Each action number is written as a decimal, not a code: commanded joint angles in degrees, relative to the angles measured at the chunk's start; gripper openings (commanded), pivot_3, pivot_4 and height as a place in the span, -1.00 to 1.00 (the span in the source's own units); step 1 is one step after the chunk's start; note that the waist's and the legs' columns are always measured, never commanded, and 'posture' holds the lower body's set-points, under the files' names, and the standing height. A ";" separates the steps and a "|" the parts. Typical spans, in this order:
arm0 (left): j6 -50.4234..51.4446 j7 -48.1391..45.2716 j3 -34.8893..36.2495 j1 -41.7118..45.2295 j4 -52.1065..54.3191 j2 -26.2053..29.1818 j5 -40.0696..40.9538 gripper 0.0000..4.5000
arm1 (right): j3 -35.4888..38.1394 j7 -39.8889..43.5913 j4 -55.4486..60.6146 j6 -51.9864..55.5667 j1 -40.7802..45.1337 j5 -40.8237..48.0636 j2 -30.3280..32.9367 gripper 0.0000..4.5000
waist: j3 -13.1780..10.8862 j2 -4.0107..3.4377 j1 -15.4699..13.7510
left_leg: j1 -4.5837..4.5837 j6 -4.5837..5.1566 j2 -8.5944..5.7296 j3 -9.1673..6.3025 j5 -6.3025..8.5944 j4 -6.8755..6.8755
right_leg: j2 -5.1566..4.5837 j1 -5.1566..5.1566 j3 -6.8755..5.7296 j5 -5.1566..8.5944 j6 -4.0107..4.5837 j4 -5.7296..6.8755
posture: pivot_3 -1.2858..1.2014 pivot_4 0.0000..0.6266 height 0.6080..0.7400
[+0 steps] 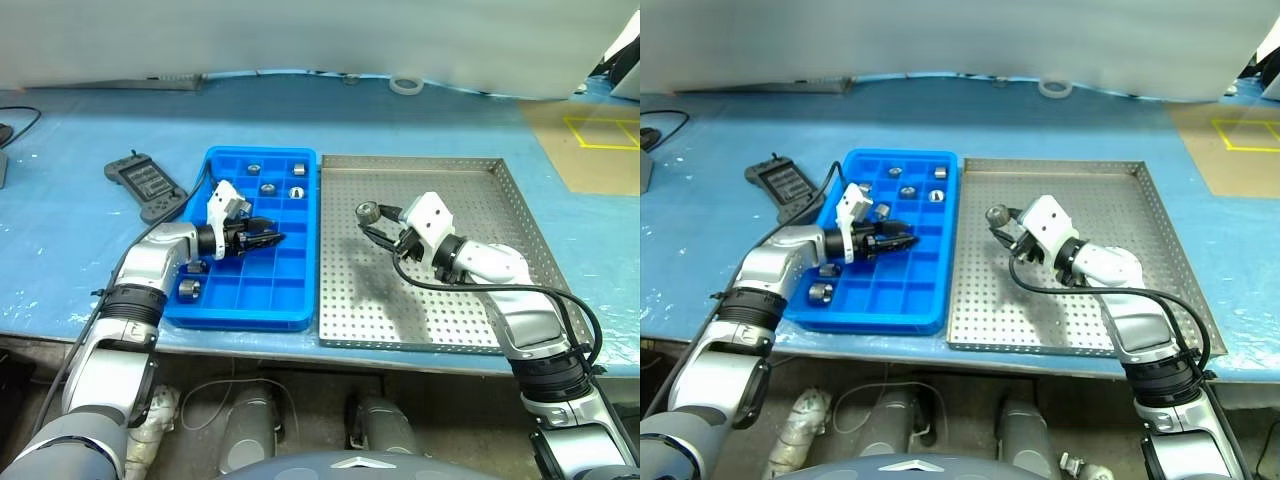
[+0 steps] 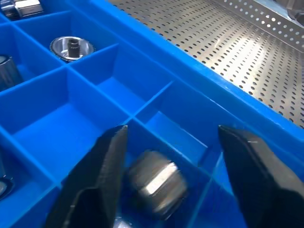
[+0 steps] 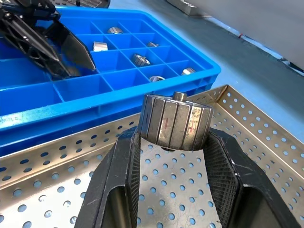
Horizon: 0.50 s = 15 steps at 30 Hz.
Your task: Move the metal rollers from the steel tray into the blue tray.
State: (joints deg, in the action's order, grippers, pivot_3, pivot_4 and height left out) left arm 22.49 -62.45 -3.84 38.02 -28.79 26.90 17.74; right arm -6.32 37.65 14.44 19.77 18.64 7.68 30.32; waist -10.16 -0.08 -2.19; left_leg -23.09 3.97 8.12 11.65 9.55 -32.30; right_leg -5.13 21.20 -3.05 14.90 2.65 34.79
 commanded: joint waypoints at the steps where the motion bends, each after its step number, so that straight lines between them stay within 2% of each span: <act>1: 1.65 -0.31 1.73 0.36 1.82 0.46 1.25 0.62 | 1.24 0.00 1.70 -1.78 0.94 -0.08 0.33 -0.29 | 0.00 0.00 -0.04 | 0.02 -0.04 0.00 0.00 -0.02 -0.01 | 0.00 -0.01 0.00 0.00 0.00 0.03 | -0.08 -0.52 1.00; 8: 12.56 -0.33 6.28 4.79 8.54 -2.44 10.72 0.62 | 1.00 0.51 3.04 -1.33 2.41 0.13 0.56 -0.29 | -0.01 0.01 -0.38 | -0.17 -0.04 0.01 0.00 -0.03 0.00 | 0.00 0.15 -0.02 0.00 0.01 0.02 | -0.08 -0.52 1.00; 15: 19.14 -0.74 4.50 5.46 13.45 -8.84 15.38 0.62 | -0.99 1.46 5.53 -0.77 5.43 -0.43 0.67 -0.29 | -0.01 0.01 0.02 | -0.23 0.33 -0.05 0.03 0.00 -0.04 | -0.05 0.13 -0.02 0.00 0.01 -0.06 | -0.09 -0.52 1.00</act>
State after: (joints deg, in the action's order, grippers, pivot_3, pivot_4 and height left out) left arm 40.59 -62.25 0.92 43.38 -17.90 18.19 31.48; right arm -7.54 38.77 16.84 19.50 22.70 7.68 30.51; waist -10.17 -0.06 -2.17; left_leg -23.31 4.30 8.08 11.69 9.55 -32.34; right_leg -5.17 21.35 -3.07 14.90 2.66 34.75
